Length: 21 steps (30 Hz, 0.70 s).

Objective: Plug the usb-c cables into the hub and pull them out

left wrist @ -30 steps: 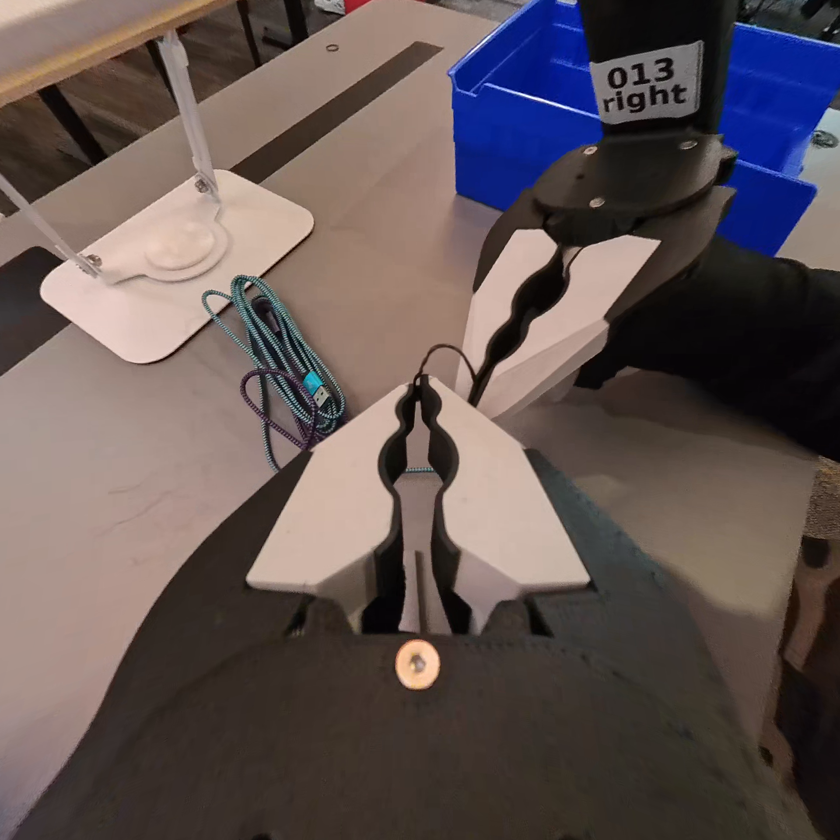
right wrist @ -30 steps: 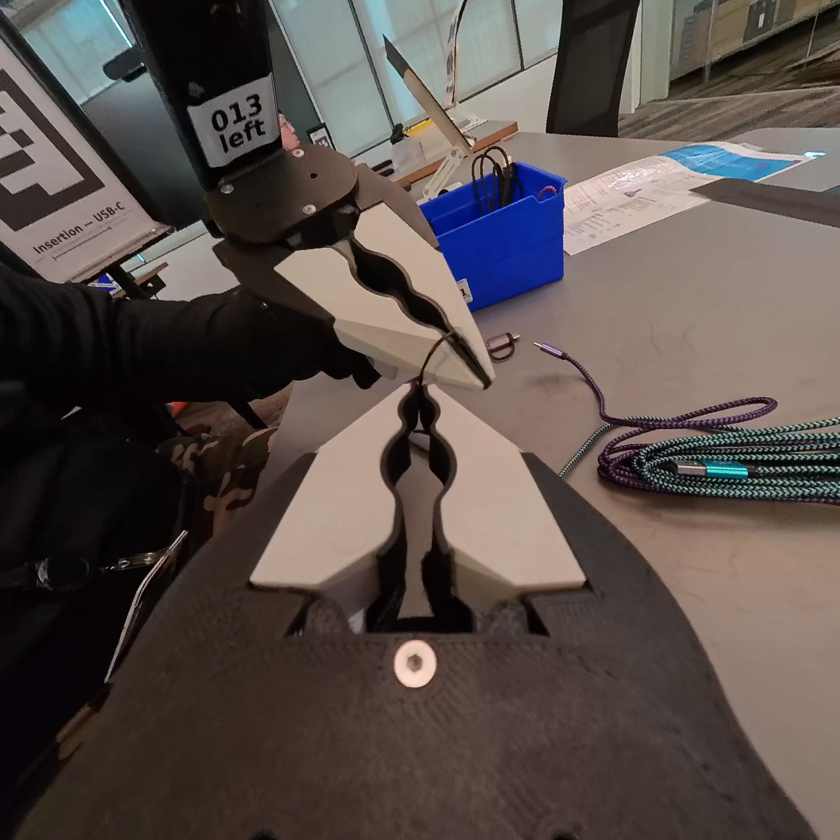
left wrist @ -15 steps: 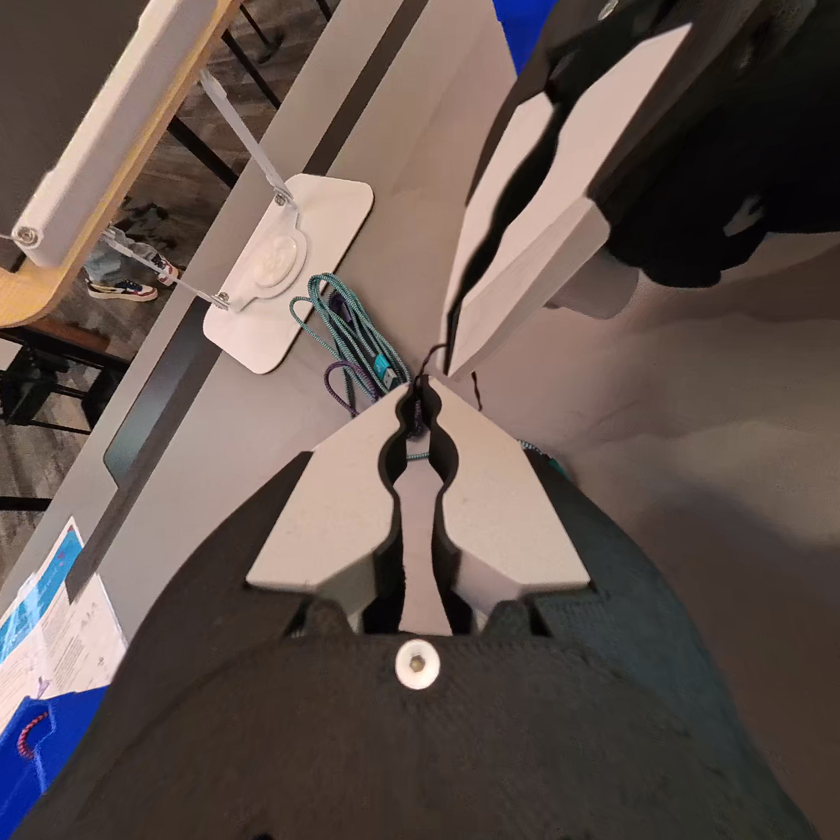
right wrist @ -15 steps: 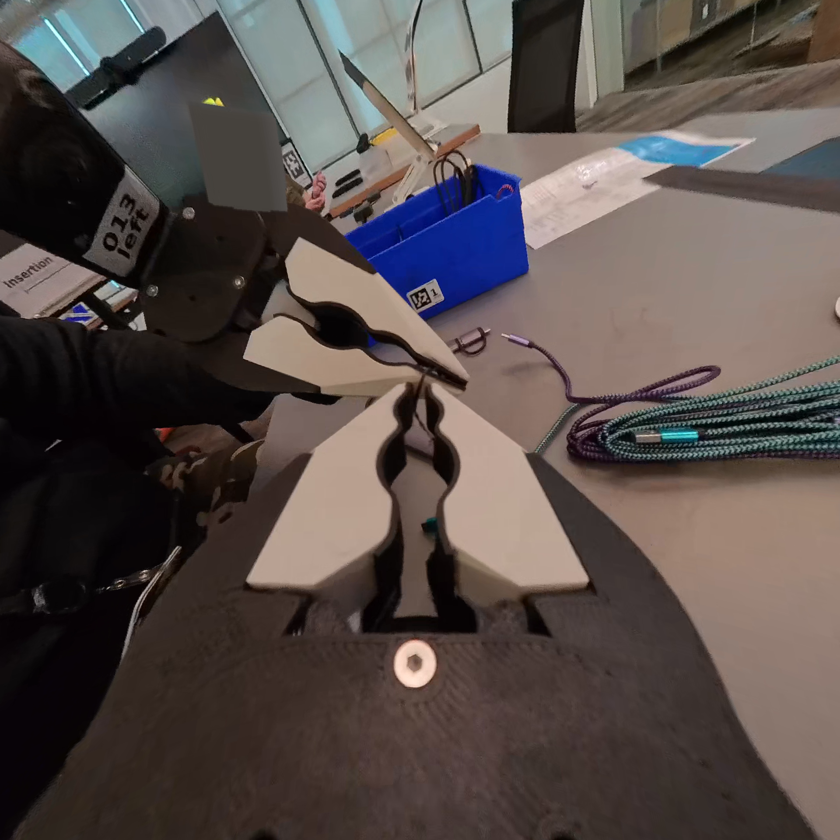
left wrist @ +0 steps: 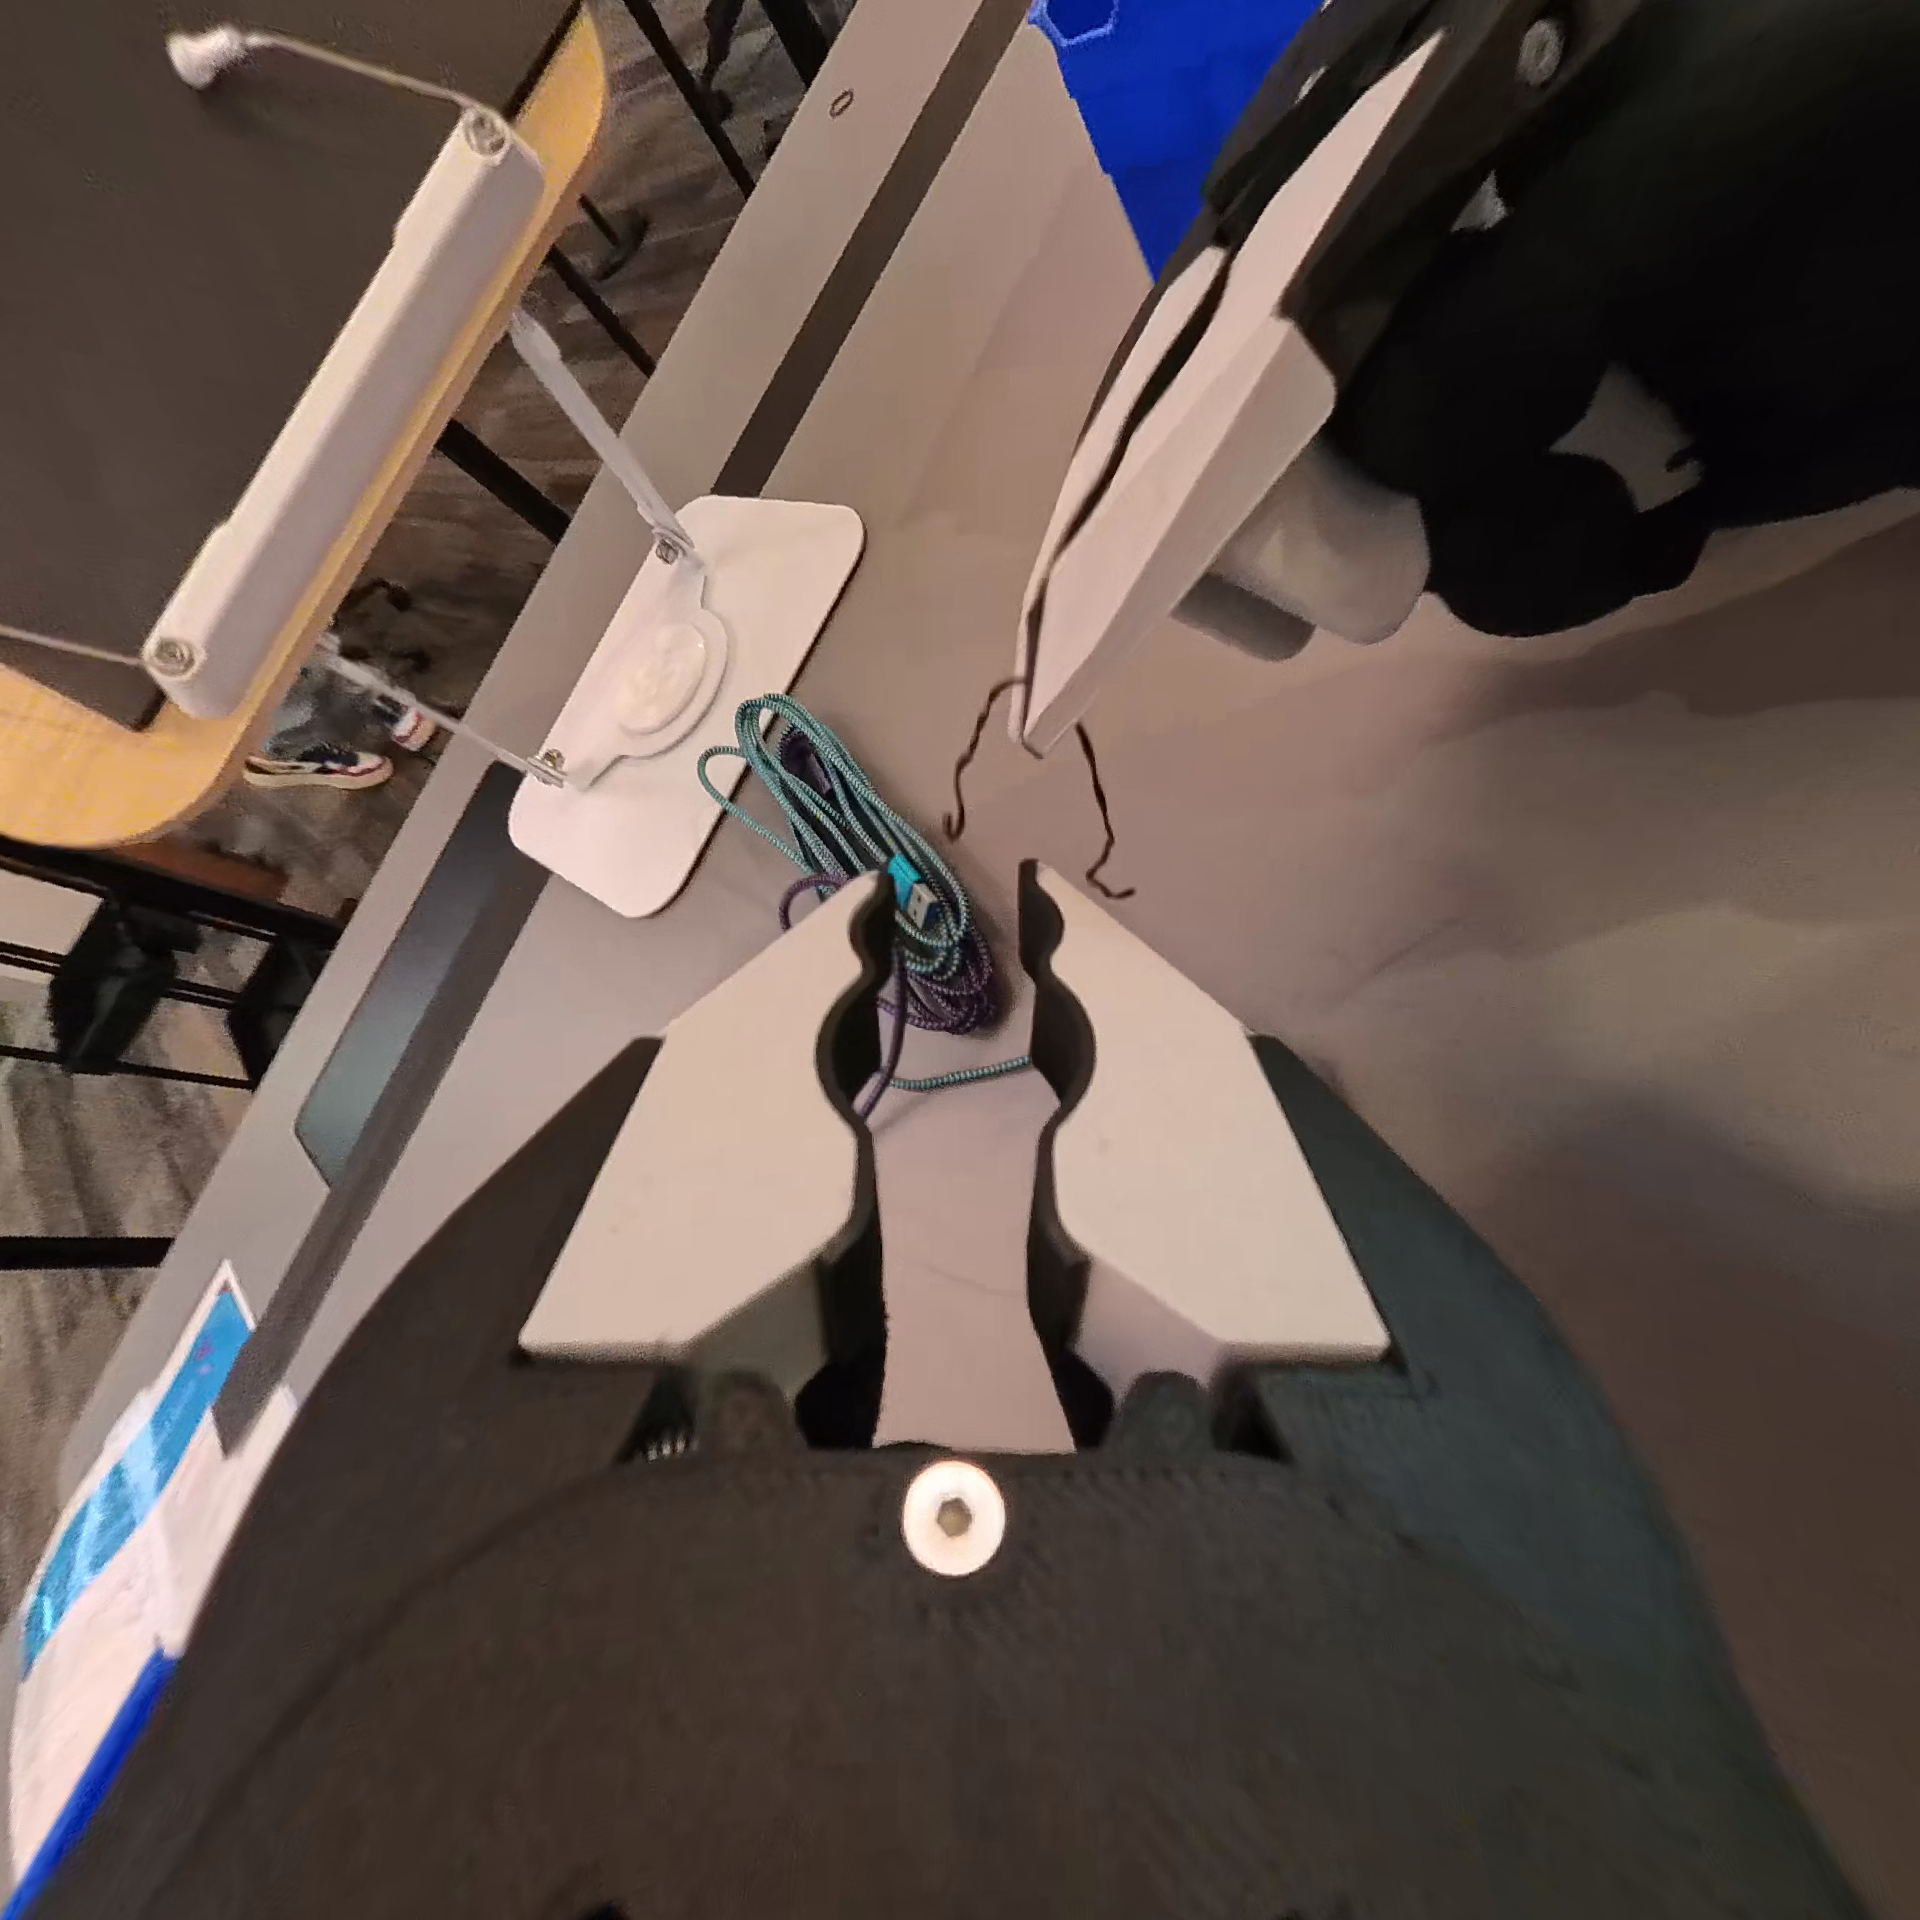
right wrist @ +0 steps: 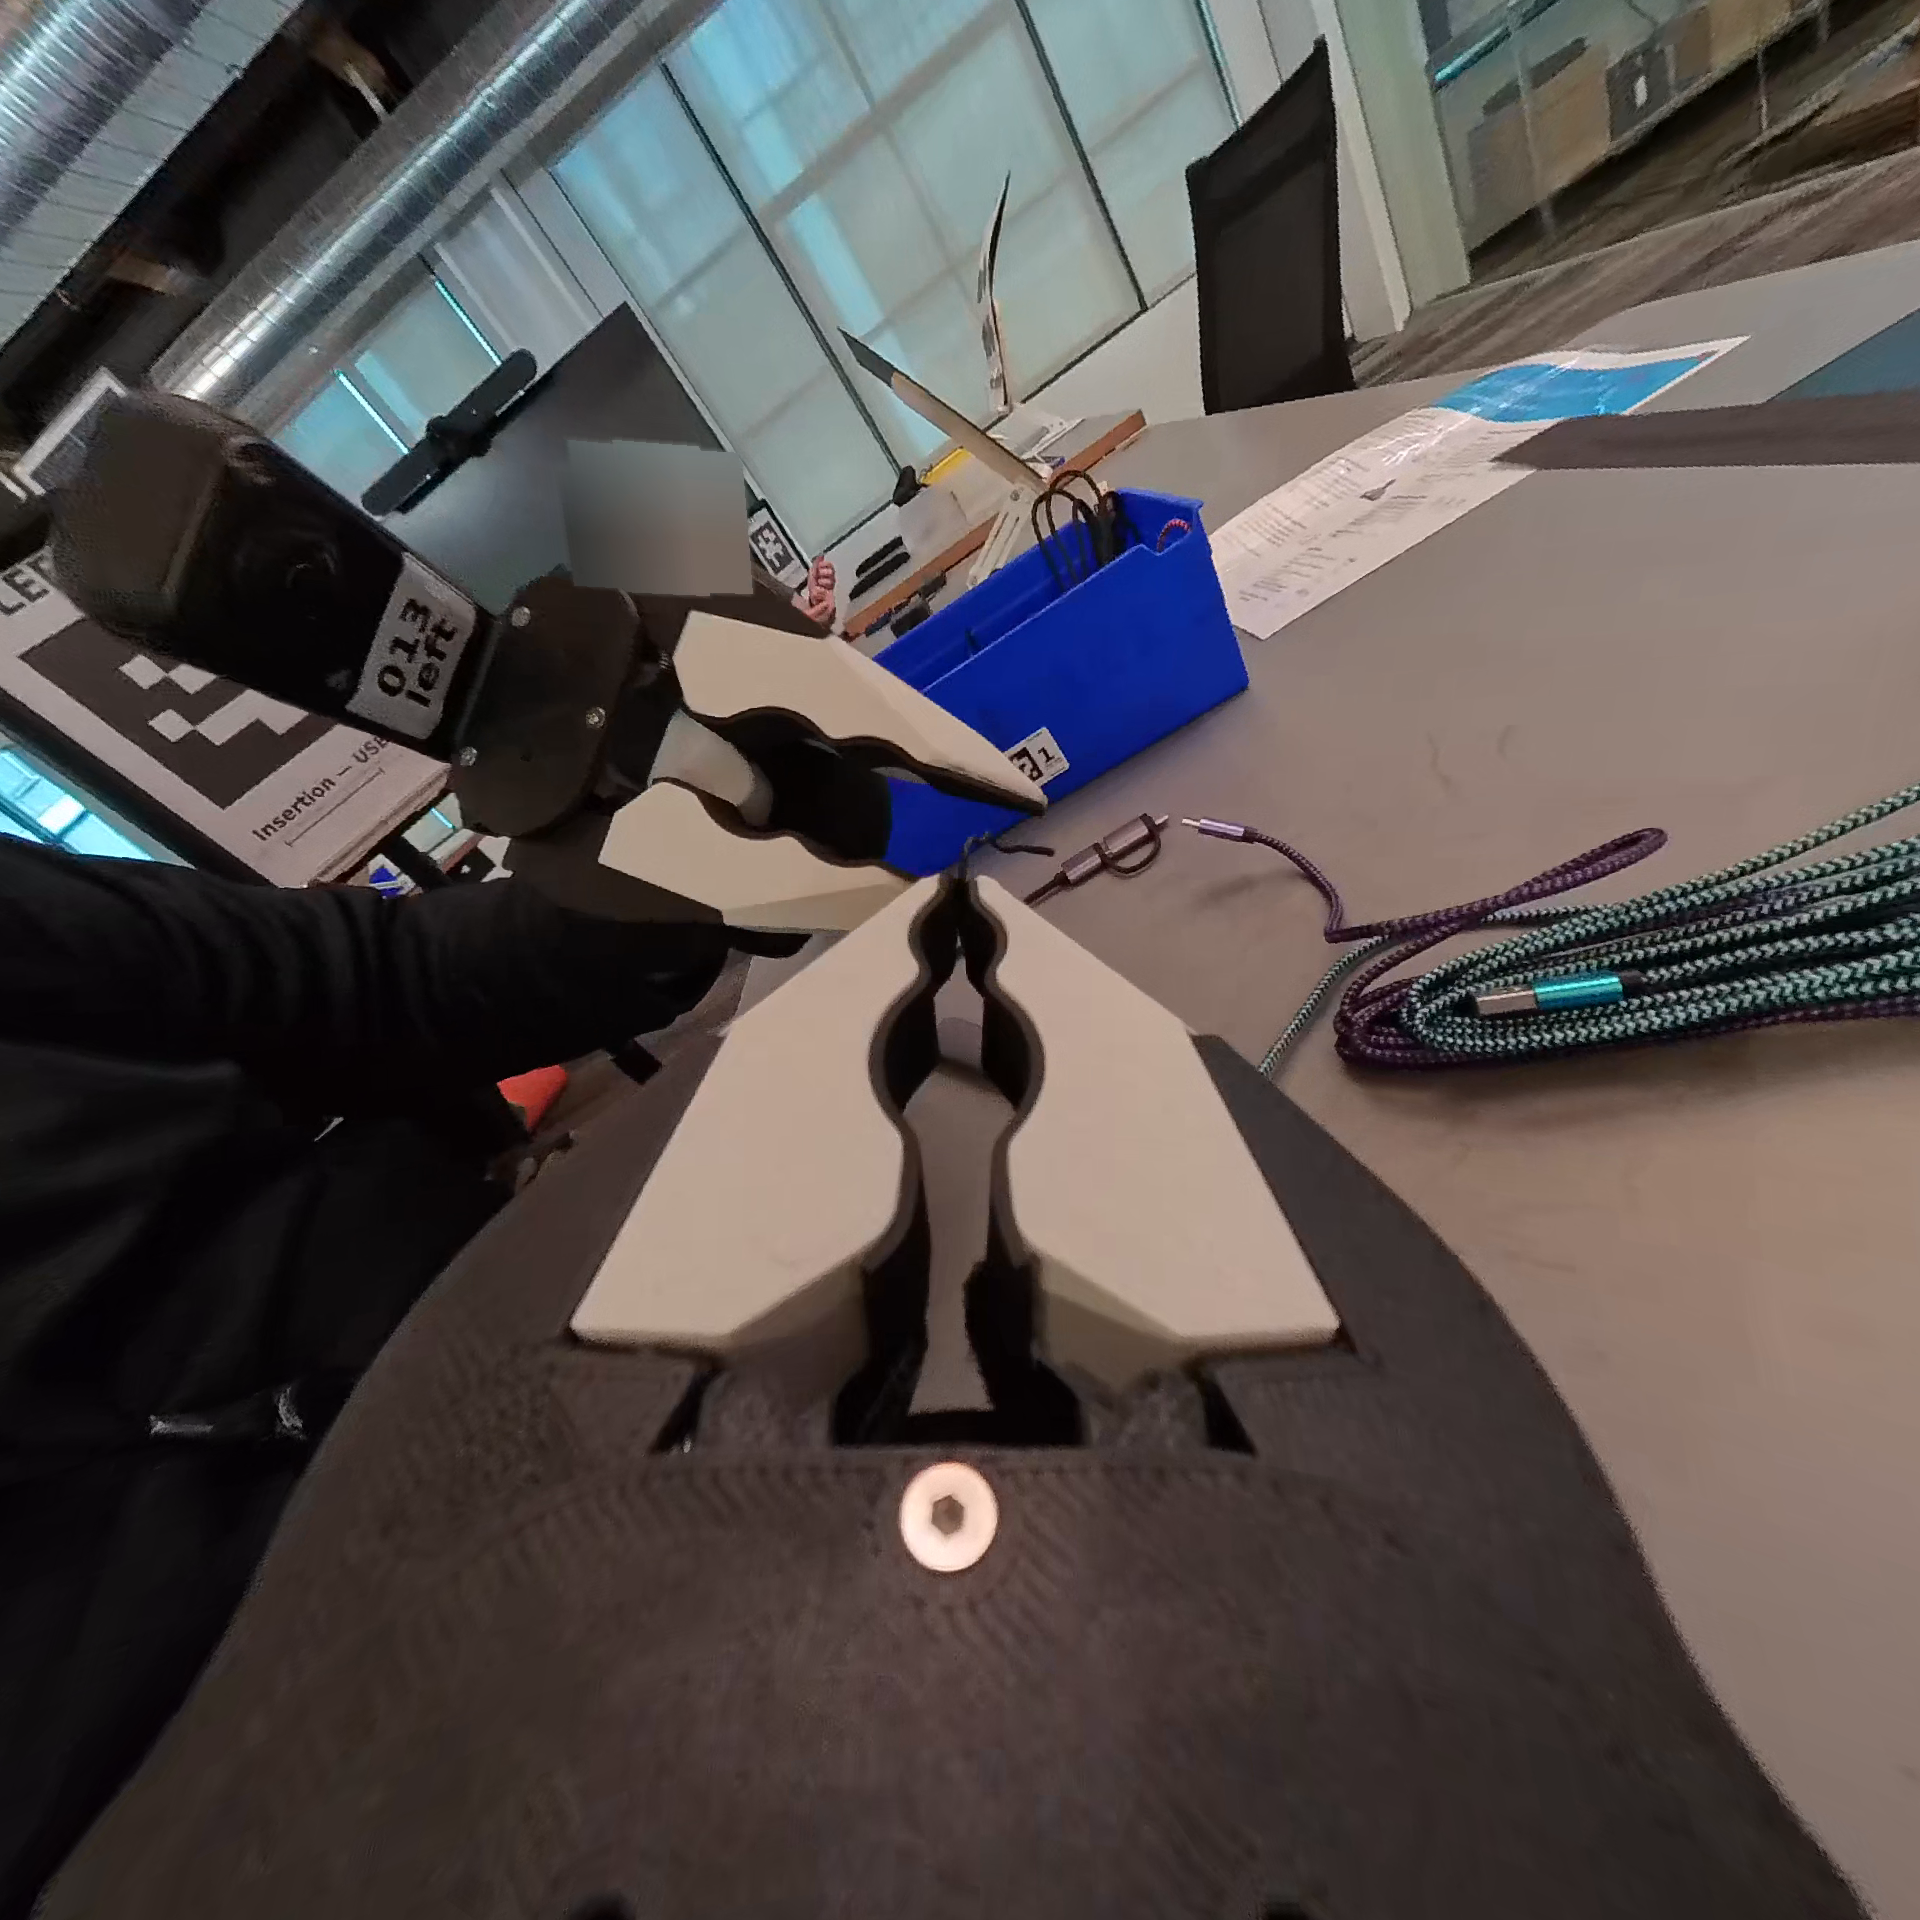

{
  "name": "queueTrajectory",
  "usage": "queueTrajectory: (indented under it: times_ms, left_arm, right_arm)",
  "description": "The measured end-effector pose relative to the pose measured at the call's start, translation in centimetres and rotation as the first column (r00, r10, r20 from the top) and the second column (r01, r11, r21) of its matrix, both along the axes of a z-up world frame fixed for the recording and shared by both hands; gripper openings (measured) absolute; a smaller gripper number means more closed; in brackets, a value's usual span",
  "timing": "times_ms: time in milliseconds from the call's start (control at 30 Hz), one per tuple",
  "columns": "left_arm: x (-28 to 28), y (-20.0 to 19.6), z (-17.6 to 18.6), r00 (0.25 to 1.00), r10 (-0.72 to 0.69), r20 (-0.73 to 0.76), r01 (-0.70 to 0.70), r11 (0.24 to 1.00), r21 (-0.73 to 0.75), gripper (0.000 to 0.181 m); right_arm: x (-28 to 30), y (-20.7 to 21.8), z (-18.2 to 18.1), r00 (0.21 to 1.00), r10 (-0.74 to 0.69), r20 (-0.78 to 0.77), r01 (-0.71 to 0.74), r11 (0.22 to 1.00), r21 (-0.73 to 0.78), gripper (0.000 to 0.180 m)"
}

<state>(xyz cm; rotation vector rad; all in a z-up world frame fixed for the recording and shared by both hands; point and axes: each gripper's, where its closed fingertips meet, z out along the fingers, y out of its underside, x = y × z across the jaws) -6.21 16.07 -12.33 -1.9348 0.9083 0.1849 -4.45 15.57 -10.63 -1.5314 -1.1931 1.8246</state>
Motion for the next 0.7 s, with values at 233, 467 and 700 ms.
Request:
queueTrajectory:
  times_ms: [233, 467, 700]
  left_arm:
    - [0.8, 0.6, -0.8, 0.997, -0.035, -0.075, 0.036, 0.999, 0.014, 0.000]
    - [0.8, 0.3, -1.6, 0.994, -0.044, -0.098, 0.037, 0.997, -0.073, 0.000]
    - [-0.1, 0.0, -2.1, 0.997, -0.033, -0.074, 0.020, 0.984, -0.179, 0.000]
  right_arm:
    - [0.0, -0.8, -0.2, 0.999, 0.049, 0.011, -0.049, 0.999, -0.004, 0.000]
    - [0.0, -0.6, -0.1, 1.000, -0.007, 0.024, 0.004, 0.995, 0.103, 0.000]
    - [-0.1, -0.3, 0.1, 0.998, -0.053, 0.012, 0.051, 0.985, 0.165, 0.000]
